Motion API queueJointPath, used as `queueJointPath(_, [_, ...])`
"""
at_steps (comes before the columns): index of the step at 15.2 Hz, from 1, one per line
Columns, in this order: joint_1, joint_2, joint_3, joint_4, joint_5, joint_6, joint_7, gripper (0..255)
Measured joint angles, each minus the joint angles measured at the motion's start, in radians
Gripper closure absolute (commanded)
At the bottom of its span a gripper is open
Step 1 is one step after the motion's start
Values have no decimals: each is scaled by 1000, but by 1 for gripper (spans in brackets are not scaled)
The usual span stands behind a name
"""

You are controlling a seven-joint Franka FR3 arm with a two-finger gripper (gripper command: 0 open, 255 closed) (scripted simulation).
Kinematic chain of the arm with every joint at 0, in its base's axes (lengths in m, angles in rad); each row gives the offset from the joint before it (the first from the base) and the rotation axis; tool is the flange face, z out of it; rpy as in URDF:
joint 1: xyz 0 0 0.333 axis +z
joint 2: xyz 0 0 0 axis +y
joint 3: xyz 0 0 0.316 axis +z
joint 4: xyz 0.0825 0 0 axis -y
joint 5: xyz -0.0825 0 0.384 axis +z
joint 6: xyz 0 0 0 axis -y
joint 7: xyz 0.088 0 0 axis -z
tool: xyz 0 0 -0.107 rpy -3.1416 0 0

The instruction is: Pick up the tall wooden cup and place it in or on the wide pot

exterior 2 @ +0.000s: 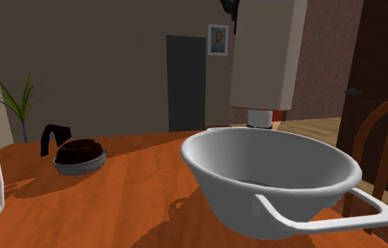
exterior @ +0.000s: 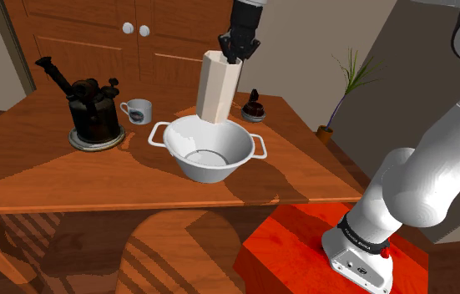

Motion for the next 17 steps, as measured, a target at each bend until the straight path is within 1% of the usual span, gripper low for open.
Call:
queueJointPath(14, [0,-9,-1,-203,0,194,2,255])
queueJointPath(17, [0,-11,0,-216,0,205,3,255])
